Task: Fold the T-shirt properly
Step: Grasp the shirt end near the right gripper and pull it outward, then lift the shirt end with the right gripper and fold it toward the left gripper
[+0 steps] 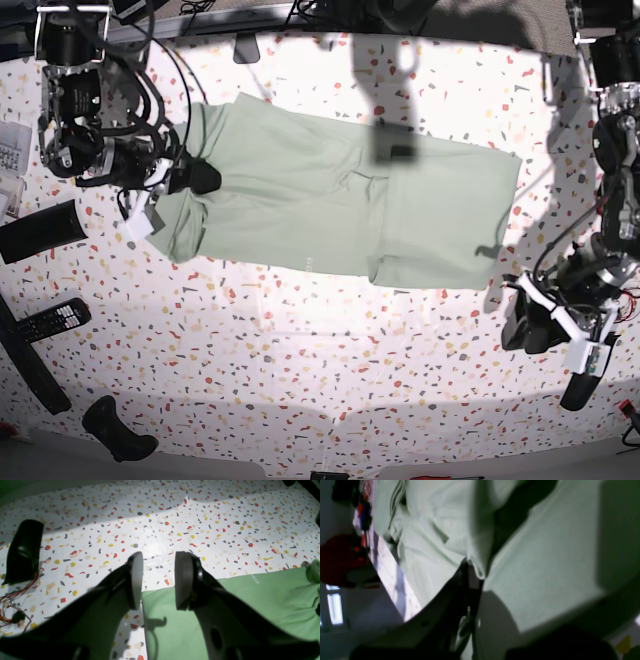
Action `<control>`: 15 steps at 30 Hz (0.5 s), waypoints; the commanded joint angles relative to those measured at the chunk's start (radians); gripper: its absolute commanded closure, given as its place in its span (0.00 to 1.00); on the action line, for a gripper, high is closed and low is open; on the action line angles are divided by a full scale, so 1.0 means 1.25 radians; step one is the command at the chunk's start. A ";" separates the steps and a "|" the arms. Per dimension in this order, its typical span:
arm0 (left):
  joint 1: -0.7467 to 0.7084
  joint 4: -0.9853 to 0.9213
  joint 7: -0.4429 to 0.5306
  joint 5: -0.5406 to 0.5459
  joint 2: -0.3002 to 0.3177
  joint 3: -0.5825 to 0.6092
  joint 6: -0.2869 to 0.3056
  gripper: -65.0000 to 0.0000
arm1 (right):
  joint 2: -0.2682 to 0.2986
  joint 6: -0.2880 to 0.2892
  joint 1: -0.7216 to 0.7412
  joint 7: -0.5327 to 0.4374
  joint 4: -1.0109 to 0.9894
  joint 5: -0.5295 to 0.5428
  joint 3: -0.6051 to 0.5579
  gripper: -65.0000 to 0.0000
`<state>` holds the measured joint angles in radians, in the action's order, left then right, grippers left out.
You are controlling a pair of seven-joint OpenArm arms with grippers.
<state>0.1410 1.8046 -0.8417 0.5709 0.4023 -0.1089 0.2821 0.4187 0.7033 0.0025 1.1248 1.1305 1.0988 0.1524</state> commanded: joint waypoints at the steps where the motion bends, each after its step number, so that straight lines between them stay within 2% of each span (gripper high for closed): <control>1: 0.003 0.016 0.024 -0.017 0.011 -0.006 0.000 0.70 | 0.009 -0.004 0.012 0.005 0.005 0.003 0.002 1.00; 6: -0.083 0.016 0.022 -0.099 0.011 -0.006 0.003 0.70 | 0.009 -0.004 0.055 0.005 0.005 0.003 0.002 1.00; 9: -0.144 0.016 0.049 -0.098 0.011 -0.006 0.037 0.70 | 0.009 -0.004 0.079 0.006 0.005 0.004 0.002 1.00; 15: -0.211 0.016 0.052 -0.077 0.011 -0.006 0.042 0.70 | 0.008 -0.004 0.100 0.006 0.026 0.033 0.002 1.00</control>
<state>-0.1310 1.8057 -0.7990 0.4664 0.4019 -0.1108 0.3340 0.4152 0.6968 0.1043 1.1465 1.1423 1.1061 0.1493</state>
